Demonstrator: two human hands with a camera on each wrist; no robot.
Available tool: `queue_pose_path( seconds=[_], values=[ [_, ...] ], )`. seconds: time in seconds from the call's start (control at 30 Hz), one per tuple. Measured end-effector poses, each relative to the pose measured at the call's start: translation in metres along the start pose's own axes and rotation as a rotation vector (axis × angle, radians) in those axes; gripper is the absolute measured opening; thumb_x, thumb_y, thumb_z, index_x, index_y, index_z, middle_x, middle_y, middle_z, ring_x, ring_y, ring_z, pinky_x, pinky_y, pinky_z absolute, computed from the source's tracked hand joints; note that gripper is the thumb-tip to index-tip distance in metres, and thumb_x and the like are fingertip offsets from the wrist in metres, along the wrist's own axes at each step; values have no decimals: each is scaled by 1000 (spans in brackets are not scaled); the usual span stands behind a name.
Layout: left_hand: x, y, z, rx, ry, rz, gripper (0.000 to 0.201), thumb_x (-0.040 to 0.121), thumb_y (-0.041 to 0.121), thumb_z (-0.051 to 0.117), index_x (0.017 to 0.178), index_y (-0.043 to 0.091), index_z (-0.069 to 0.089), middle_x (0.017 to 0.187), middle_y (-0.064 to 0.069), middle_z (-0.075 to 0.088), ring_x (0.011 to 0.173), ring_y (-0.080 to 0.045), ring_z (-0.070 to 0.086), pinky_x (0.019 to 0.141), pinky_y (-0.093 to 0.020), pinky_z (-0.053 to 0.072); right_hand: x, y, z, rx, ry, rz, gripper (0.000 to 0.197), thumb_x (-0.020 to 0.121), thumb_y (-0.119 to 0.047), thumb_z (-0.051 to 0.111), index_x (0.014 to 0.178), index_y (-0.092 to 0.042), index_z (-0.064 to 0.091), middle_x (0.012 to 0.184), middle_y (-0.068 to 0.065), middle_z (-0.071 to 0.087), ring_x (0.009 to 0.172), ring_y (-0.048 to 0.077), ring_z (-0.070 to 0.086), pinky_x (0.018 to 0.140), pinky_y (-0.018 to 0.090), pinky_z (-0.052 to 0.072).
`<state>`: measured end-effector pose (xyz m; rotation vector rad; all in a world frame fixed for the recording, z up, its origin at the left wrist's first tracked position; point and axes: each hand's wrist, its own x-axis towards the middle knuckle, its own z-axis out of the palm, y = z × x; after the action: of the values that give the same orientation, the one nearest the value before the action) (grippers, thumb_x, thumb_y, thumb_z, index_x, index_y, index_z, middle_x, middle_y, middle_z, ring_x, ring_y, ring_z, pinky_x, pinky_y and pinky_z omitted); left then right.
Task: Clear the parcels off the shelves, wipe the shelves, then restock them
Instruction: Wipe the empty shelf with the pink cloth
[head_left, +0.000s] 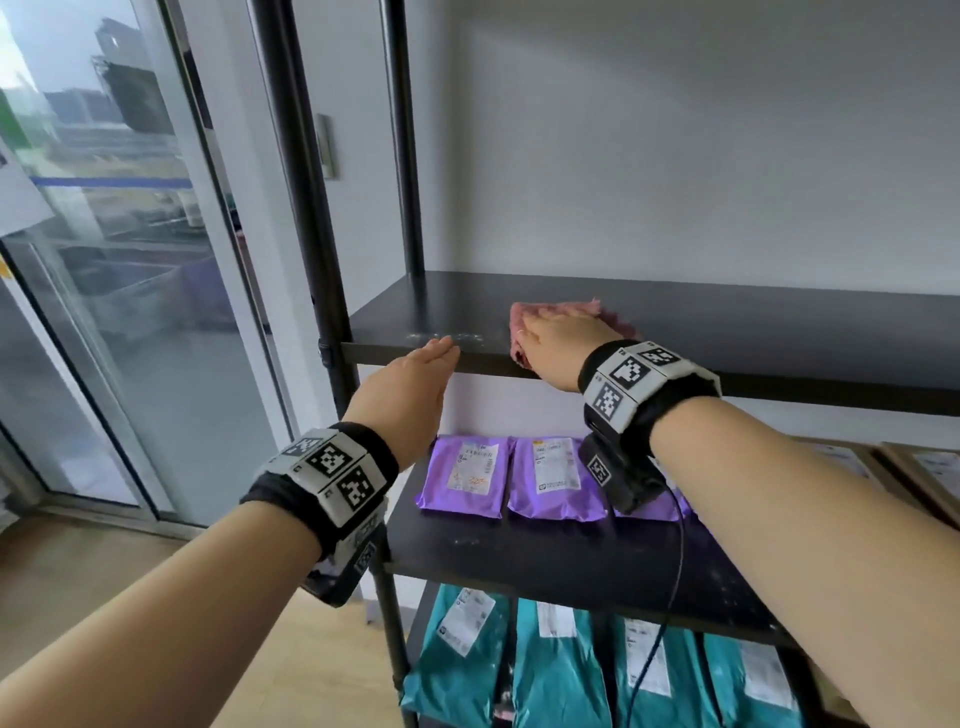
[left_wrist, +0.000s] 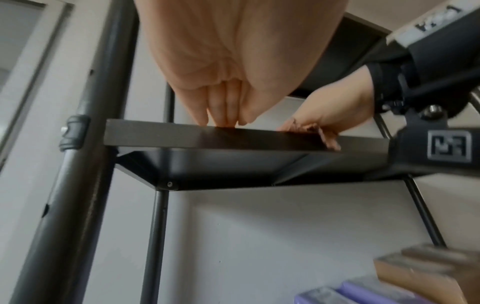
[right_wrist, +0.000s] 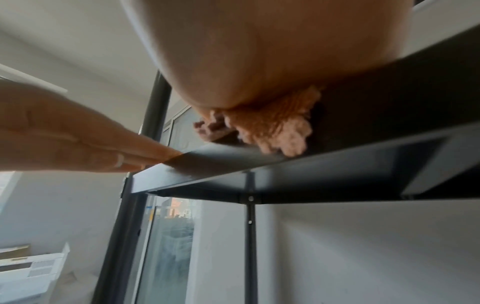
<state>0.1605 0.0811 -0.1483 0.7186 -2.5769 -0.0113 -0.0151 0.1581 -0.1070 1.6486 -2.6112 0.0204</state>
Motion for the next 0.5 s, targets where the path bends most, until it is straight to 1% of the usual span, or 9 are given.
queue_pose_path(
  seconds=[0.07, 0.17, 0.23, 0.27, 0.3, 0.33, 0.4, 0.47, 0.5],
  values=[
    [-4, -7, -10, -87, 75, -65, 43, 99, 11, 35, 141, 18, 42, 147, 4, 40, 135, -14, 38, 108, -25, 30, 9, -19, 2, 48, 21, -43, 39, 97, -19, 25, 129, -8, 44, 137, 13, 44, 131, 34, 38, 109, 56, 24],
    [-14, -16, -29, -115, 153, -207, 38, 98, 11, 37, 133, 15, 53, 135, -5, 54, 123, -24, 49, 100, -31, 39, 17, -49, 2, 143, 61, -110, 39, 97, -13, 27, 131, -9, 44, 138, 13, 43, 131, 31, 38, 107, 56, 27],
    [-20, -23, -39, -85, 139, -297, 36, 99, 11, 36, 129, 11, 55, 130, -10, 55, 117, -29, 52, 94, -34, 41, 19, -68, 0, 181, 123, -220, 33, 99, -18, 29, 120, -16, 54, 127, 6, 53, 122, 25, 48, 102, 46, 35],
    [-22, -26, -42, -65, 132, -341, 35, 99, 12, 36, 129, 10, 54, 130, -11, 55, 115, -30, 52, 92, -35, 41, 21, -76, 1, 174, 154, -268, 32, 99, -23, 30, 117, -17, 56, 120, 4, 58, 114, 23, 54, 96, 40, 40],
    [-22, -29, -45, -44, 124, -378, 36, 99, 12, 36, 130, 10, 53, 130, -11, 55, 115, -31, 52, 91, -35, 42, 23, -82, 2, 177, 179, -307, 33, 99, -26, 32, 117, -16, 57, 115, 3, 62, 108, 23, 57, 89, 37, 42],
    [-22, -32, -46, -26, 116, -407, 35, 98, 12, 36, 129, 9, 53, 129, -12, 54, 114, -32, 52, 90, -36, 42, 24, -87, 3, 173, 184, -345, 33, 98, -27, 34, 119, -15, 56, 114, 3, 62, 107, 23, 58, 88, 36, 43],
    [-20, -37, -45, -10, 107, -449, 33, 98, 12, 37, 125, 4, 53, 126, -14, 55, 111, -32, 53, 87, -37, 42, 29, -88, 9, 144, 164, -448, 30, 95, -21, 43, 122, -15, 56, 122, 2, 59, 114, 23, 54, 97, 36, 40],
    [-13, -41, -43, -20, 105, -494, 33, 97, 13, 39, 127, 3, 49, 124, -16, 55, 111, -34, 53, 86, -38, 42, 30, -75, 10, 111, 136, -522, 27, 89, -12, 49, 114, -19, 57, 126, 0, 55, 123, 23, 45, 106, 38, 30],
    [-8, -43, -42, -30, 105, -514, 34, 97, 14, 40, 129, 3, 46, 121, -17, 55, 109, -35, 53, 84, -38, 42, 30, -65, 10, 126, 129, -526, 25, 88, -11, 49, 109, -20, 58, 125, -3, 54, 125, 23, 43, 107, 37, 27]
  ],
)
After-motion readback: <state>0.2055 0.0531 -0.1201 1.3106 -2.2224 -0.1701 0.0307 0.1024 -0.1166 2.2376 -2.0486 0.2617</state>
